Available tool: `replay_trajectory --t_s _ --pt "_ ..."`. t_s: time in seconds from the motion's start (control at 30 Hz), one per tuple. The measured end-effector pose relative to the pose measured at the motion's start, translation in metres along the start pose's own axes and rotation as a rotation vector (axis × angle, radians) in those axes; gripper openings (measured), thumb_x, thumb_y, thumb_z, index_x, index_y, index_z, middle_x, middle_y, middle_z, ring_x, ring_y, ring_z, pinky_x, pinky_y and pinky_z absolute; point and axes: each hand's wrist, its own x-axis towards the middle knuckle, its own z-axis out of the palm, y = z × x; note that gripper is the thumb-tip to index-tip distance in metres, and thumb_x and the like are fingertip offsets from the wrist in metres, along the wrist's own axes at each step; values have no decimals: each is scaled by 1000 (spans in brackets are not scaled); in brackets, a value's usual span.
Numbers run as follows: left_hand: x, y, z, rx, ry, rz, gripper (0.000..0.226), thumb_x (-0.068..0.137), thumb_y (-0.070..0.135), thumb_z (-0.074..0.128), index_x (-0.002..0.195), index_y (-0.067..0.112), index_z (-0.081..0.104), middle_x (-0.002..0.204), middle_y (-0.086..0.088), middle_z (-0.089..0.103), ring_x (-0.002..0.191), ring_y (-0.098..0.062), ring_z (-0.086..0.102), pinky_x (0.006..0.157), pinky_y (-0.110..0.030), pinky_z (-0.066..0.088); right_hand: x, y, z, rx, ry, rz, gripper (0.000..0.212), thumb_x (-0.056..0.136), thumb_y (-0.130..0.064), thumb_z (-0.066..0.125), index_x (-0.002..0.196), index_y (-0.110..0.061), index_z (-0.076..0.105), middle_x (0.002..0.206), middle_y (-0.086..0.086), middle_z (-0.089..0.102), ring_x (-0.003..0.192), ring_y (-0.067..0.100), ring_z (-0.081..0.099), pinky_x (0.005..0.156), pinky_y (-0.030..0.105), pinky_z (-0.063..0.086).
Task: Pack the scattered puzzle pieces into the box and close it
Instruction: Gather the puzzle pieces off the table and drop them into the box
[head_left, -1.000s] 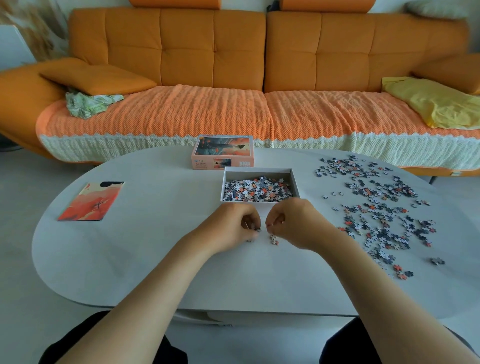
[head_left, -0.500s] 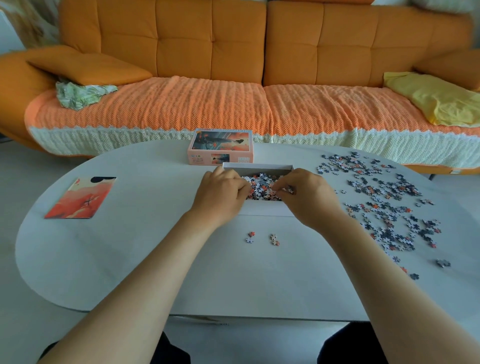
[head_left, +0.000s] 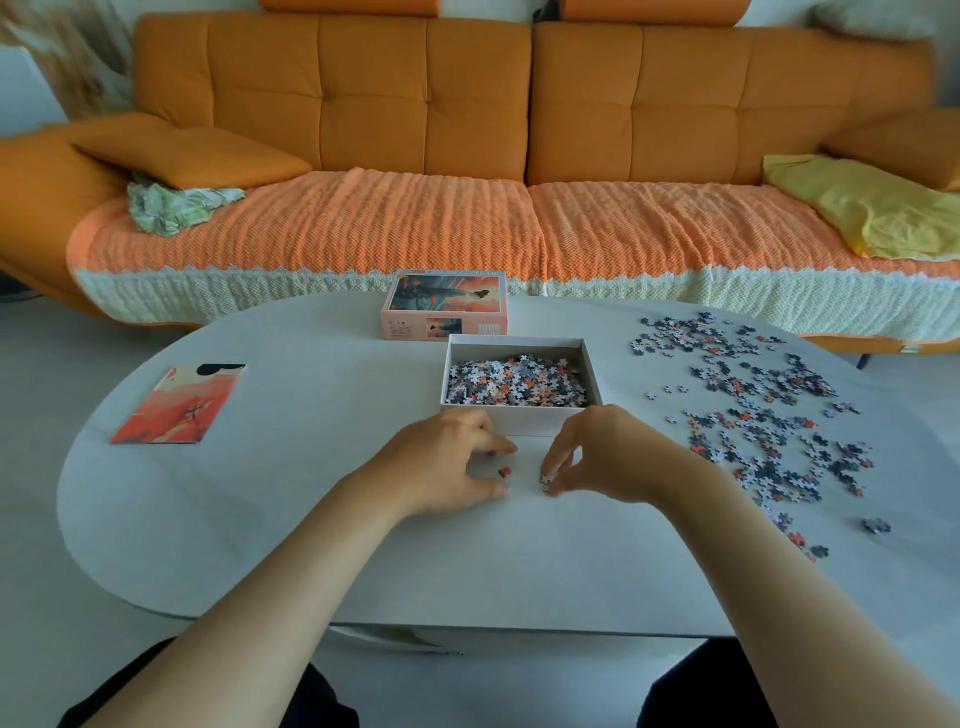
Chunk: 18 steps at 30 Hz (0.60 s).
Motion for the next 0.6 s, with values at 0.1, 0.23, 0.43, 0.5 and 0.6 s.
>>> replay_trajectory --t_s 0.1,0.23,0.43,0.5,0.6 --pt "-1 3 2 -59 -23 -10 29 83 43 71 111 37 71 104 16 50 99 -1 46 87 -30 45 -2 -1 1 5 -10 6 12 73 -30 82 83 -33 77 81 -16 70 76 0 62 63 15 48" --pt "-1 7 2 -106 -11 -2 13 82 33 74 95 32 73 93 14 55 83 0 50 80 -31 48 -3 0 3 17 -3 -1 7 76 -27 80 81 -28 75 83 -13 69 77 1 62 60 12 44" --pt "1 10 1 -78 -19 30 9 85 25 71 95 27 73 90 12 60 80 -4 57 77 -29 50 -2 2 4 34 2 -15 12 73 -28 82 79 -29 71 79 -14 66 76 3 62 57 11 41" --pt "3 12 0 -27 -2 49 13 89 24 67 100 25 73 93 9 63 83 -7 58 77 -28 49 -2 0 3 57 -10 -16 19 71 -30 84 84 -30 71 79 -14 67 71 0 60 56 12 42" --pt "4 13 1 28 6 79 16 92 20 61 100 24 74 95 7 65 85 -10 59 76 -28 49 0 -1 3 17 -25 -28 12 72 -32 83 81 -33 76 75 -19 68 71 -5 60 58 11 43"
